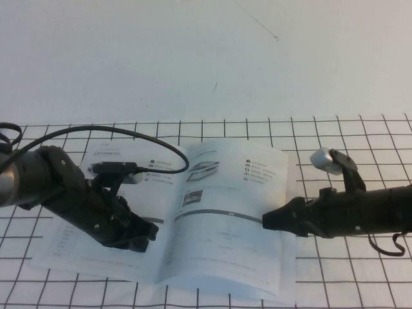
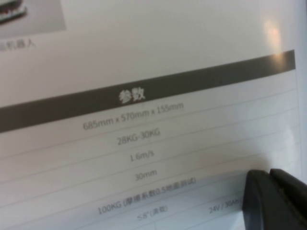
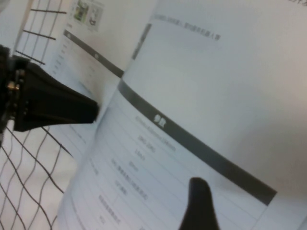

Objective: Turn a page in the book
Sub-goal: Open the closed book

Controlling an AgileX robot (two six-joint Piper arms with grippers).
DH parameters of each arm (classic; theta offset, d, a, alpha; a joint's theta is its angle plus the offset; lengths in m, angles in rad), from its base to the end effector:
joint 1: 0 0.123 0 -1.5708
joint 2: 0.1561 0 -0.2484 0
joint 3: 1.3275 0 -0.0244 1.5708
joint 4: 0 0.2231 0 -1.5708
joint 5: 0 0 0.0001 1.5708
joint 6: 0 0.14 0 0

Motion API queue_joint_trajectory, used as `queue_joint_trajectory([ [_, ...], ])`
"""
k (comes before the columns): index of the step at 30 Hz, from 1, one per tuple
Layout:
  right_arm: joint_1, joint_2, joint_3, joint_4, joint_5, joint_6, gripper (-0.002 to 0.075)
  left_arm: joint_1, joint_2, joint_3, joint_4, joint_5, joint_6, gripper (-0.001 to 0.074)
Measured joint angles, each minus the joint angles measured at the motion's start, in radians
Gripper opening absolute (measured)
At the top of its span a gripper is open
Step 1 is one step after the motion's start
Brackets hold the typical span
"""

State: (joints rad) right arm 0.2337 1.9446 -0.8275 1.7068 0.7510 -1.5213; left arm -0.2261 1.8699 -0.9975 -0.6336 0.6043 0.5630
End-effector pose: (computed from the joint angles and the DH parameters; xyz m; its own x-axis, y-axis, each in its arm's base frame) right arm 0.2943 0.1674 0.0776 -0.8777 -0.0329 -0.4781 -0.3839 0.6453 0.6605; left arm 0.3016 -0.1178 0.0788 -0.9312 0.2328 -0.2804 0.3190 0.8928 -0.3182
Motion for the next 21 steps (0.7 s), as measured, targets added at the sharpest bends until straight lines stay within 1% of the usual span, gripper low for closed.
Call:
queue_joint_trajectory([
  [8,0.0,-0.082,0.0,0.0,0.03,-0.006,0.0482,0.0,0.0,0.0,0.0,0.0,0.0,-0.0003],
  [21,0.002,-0.084,0.0,0.0,0.025,-0.006,0.0482,0.0,0.0,0.0,-0.002,0.003,0.0,-0.0002],
])
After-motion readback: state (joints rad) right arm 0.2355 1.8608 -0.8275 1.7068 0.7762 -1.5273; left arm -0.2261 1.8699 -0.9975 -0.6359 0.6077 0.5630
